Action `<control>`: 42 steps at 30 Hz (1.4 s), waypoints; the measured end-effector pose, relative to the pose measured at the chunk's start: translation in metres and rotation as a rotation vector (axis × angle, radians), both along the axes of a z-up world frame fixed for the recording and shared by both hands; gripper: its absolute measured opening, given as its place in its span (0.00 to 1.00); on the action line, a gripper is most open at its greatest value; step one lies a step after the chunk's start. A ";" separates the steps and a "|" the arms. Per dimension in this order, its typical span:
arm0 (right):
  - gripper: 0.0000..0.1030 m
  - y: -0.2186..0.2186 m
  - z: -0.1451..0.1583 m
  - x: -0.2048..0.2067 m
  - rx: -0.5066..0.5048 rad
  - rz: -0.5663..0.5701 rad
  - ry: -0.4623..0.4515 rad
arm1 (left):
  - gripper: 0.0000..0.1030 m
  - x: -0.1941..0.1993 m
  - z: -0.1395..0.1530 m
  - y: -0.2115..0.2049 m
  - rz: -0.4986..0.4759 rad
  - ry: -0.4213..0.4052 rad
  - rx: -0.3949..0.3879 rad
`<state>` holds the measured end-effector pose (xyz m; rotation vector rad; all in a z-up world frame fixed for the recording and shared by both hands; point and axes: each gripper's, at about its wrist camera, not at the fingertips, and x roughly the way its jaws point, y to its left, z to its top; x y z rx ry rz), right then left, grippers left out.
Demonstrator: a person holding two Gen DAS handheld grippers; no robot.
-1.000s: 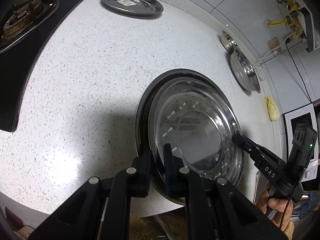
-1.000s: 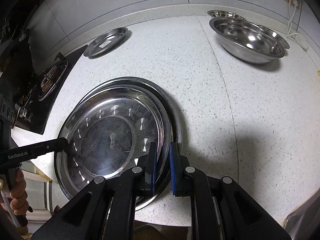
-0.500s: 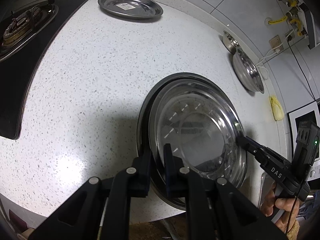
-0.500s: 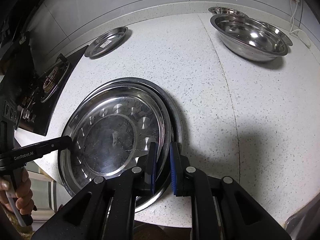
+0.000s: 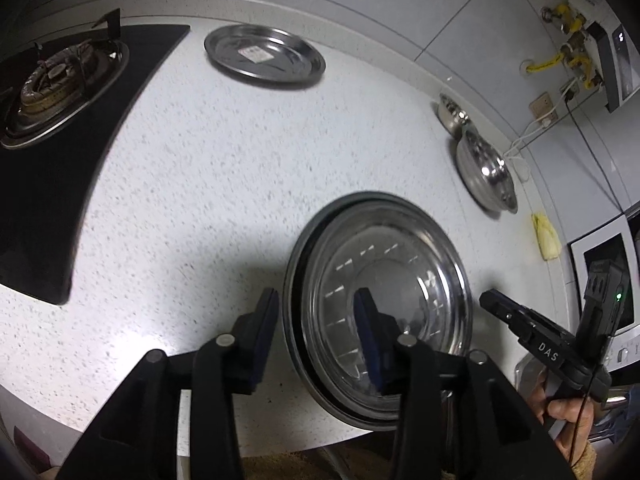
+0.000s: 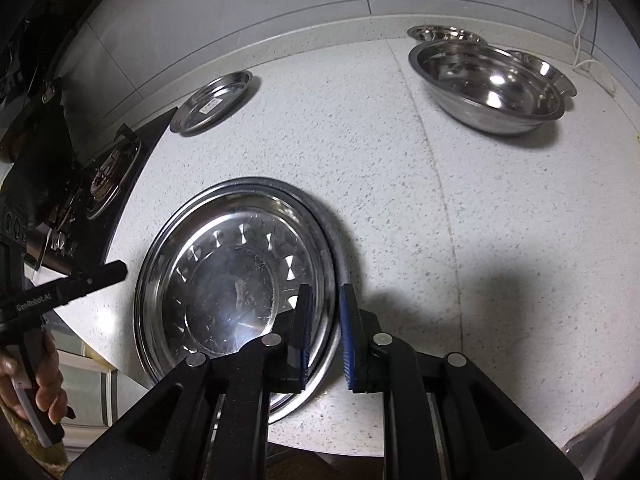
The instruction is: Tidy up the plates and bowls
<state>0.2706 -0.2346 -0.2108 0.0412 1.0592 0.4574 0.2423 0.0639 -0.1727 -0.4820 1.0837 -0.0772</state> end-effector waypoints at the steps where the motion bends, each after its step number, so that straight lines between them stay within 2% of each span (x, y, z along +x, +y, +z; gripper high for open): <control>1: 0.25 -0.002 0.002 0.000 0.002 -0.004 -0.005 | 0.41 0.001 0.002 0.002 0.004 -0.003 0.002; 3: 0.41 -0.006 0.008 0.000 0.012 -0.017 -0.020 | 0.45 0.003 0.007 0.010 0.018 0.002 0.003; 6: 0.52 -0.008 0.019 0.003 0.013 -0.027 -0.047 | 0.47 0.011 0.012 0.026 0.054 0.018 -0.014; 11: 0.63 -0.001 0.042 0.017 0.024 -0.027 -0.084 | 0.47 0.039 0.031 0.061 0.109 0.006 -0.013; 13: 0.65 0.010 0.054 0.029 0.027 -0.014 -0.105 | 0.47 0.056 0.041 0.077 0.148 -0.005 -0.008; 16: 0.73 0.029 0.069 0.048 0.042 0.017 -0.129 | 0.49 0.089 0.046 0.101 0.188 0.003 -0.048; 17: 0.75 0.038 0.072 0.056 0.047 0.026 -0.134 | 0.53 0.100 0.046 0.109 0.198 0.007 -0.067; 21: 0.75 0.084 0.078 0.101 0.059 0.078 -0.119 | 0.56 0.148 0.040 0.133 0.242 0.024 -0.068; 25: 0.75 0.134 0.069 0.142 0.060 0.124 -0.092 | 0.56 0.187 0.025 0.150 0.262 0.045 -0.048; 29: 0.78 0.187 0.047 0.189 0.062 0.174 -0.025 | 0.56 0.219 0.001 0.162 0.291 0.092 -0.032; 33: 0.78 0.216 0.022 0.227 0.097 0.169 0.067 | 0.56 0.242 -0.020 0.171 0.311 0.132 -0.017; 37: 0.77 0.236 0.003 0.251 0.105 0.175 0.115 | 0.56 0.253 -0.033 0.178 0.321 0.139 -0.018; 38: 0.76 0.238 0.000 0.255 0.103 0.172 0.118 | 0.56 0.254 -0.035 0.179 0.323 0.139 -0.021; 40: 0.66 0.243 -0.005 0.260 0.103 0.169 0.130 | 0.56 0.258 -0.042 0.182 0.328 0.139 -0.034; 42: 0.48 0.249 -0.011 0.265 0.104 0.177 0.150 | 0.54 0.261 -0.047 0.184 0.328 0.140 -0.047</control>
